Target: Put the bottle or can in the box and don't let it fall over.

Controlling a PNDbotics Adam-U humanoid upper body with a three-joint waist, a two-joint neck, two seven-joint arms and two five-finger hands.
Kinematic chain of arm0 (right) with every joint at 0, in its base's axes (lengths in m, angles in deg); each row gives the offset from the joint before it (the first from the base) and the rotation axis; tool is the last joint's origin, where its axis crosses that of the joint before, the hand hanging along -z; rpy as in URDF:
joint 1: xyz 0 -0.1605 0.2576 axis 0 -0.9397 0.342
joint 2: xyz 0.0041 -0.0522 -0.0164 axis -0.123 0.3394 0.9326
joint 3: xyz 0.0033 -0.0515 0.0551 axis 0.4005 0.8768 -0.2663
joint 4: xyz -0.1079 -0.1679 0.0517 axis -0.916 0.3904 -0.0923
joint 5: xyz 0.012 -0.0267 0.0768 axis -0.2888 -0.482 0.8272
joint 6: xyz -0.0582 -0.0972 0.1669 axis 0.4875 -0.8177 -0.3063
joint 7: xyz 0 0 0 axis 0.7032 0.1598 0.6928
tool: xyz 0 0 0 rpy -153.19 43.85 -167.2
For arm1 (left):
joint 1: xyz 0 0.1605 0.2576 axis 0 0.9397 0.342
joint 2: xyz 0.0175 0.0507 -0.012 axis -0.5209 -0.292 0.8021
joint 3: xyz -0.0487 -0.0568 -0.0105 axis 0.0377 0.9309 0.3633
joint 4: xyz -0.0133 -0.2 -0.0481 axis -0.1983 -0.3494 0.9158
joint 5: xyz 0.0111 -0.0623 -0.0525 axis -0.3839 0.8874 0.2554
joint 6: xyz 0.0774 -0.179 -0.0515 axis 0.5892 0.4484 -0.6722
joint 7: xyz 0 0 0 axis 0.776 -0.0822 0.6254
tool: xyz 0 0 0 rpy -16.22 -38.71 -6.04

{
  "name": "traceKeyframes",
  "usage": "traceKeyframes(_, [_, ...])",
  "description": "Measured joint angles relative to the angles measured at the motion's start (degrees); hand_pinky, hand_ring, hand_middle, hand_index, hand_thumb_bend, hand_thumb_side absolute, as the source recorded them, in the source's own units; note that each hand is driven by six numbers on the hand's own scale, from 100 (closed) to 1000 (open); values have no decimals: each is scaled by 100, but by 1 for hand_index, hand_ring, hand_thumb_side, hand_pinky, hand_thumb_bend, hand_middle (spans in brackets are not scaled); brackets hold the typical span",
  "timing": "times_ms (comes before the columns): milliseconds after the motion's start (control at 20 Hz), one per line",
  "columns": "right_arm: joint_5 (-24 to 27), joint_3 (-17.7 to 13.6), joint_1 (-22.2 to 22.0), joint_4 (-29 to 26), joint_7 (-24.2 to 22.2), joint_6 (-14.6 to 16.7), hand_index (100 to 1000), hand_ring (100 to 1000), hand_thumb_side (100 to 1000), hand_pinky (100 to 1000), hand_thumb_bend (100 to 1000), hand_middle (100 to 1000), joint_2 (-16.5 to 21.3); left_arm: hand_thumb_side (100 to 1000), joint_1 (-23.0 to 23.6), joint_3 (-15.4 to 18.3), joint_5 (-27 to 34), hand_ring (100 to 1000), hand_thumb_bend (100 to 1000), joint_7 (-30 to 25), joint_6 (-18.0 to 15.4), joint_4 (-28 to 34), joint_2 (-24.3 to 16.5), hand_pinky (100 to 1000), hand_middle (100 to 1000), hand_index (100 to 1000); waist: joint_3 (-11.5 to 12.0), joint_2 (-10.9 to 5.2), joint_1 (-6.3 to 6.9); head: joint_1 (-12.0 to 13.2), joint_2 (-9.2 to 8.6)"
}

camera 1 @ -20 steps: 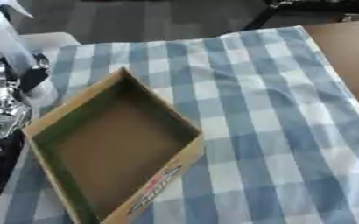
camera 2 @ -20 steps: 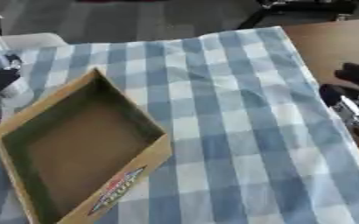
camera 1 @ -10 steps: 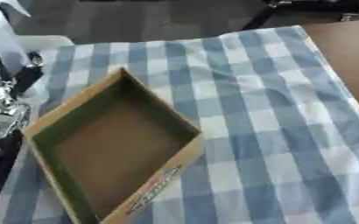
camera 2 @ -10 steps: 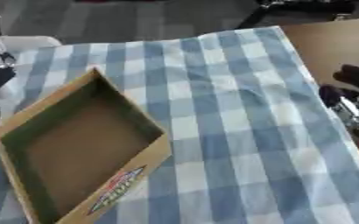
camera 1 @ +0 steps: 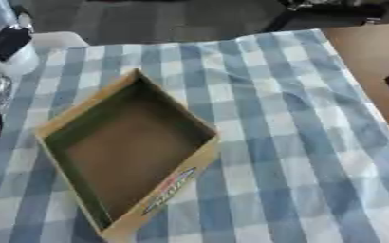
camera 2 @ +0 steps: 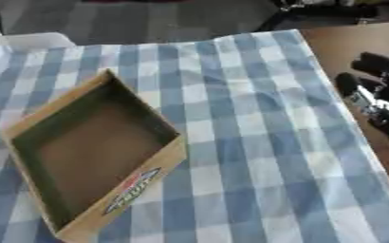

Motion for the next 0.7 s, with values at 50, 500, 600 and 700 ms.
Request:
traceKeyframes(50, [13, 0, -18, 0, 0, 0, 903, 892, 312, 961, 369, 889, 0, 100, 20, -53, 59, 608, 100, -61, 62, 156, 0, 885, 137, 200, 29, -80, -11, -21, 55])
traceKeyframes(500, [105, 0, -144, 0, 7, -7, 902, 892, 305, 961, 369, 889, 0, 100, 520, -605, 840, 607, 100, -517, 691, 1734, 236, 886, 147, 210, 196, -480, -16, -207, 423])
traceKeyframes(600, [118, 0, -145, 0, 8, -9, 901, 892, 303, 961, 370, 890, 0, 100, 579, -662, 905, 610, 100, -545, 765, 1929, 259, 885, 151, 214, 196, -481, -11, -229, 449])
traceKeyframes(700, [127, 0, -144, 0, 7, -8, 901, 892, 303, 961, 371, 890, 1, 100, 769, -808, 950, 610, 100, -618, 741, 2151, 360, 884, 151, 214, 196, -493, 5, -251, 450])
